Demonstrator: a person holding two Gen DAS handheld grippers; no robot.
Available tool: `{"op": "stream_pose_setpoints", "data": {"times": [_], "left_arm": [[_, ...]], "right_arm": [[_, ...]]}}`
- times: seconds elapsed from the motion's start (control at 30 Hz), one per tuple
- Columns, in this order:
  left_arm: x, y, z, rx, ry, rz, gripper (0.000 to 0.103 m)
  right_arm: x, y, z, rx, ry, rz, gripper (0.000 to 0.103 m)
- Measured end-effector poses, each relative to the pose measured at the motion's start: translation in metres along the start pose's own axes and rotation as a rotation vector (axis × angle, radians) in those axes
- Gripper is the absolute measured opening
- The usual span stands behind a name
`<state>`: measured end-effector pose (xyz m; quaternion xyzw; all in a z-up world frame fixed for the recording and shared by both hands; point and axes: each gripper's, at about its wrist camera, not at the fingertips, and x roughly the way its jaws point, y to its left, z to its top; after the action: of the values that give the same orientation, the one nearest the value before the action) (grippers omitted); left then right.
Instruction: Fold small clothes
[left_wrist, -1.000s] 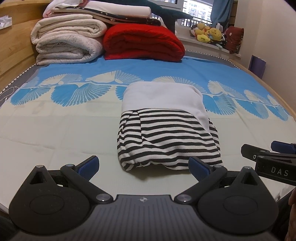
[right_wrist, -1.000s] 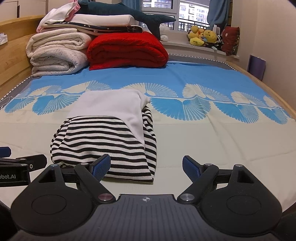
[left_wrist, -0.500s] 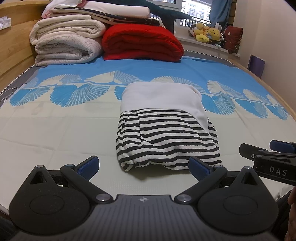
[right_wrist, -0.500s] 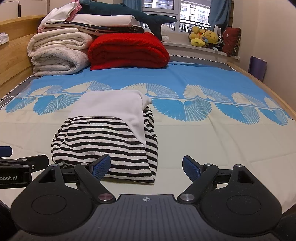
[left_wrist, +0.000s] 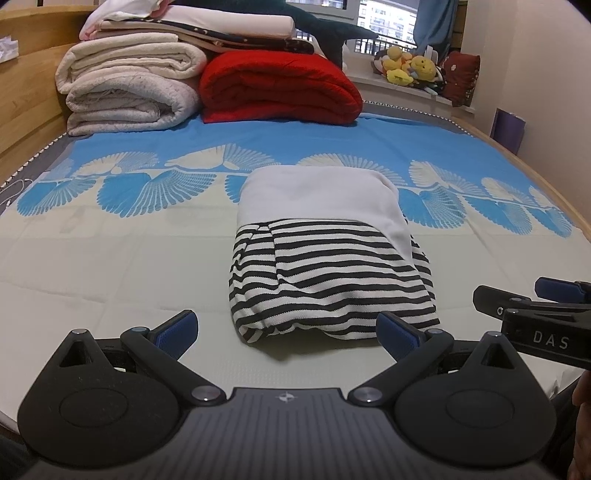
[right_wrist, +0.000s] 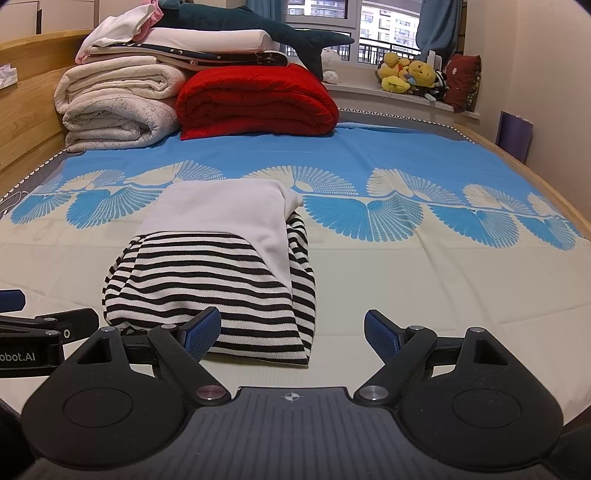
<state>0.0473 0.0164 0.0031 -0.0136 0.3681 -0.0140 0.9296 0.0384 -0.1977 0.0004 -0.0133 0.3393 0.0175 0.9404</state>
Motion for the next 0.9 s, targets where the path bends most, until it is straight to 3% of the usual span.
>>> {"op": "stream_pose_setpoints", "data": {"times": [0.9], "left_arm": [[0.0006, 0.0005, -0.0012, 0.009, -0.001, -0.011, 0.103]], "right_arm": [[0.0003, 0.0009, -0.0003, 0.001, 0.001, -0.001, 0.086]]}}
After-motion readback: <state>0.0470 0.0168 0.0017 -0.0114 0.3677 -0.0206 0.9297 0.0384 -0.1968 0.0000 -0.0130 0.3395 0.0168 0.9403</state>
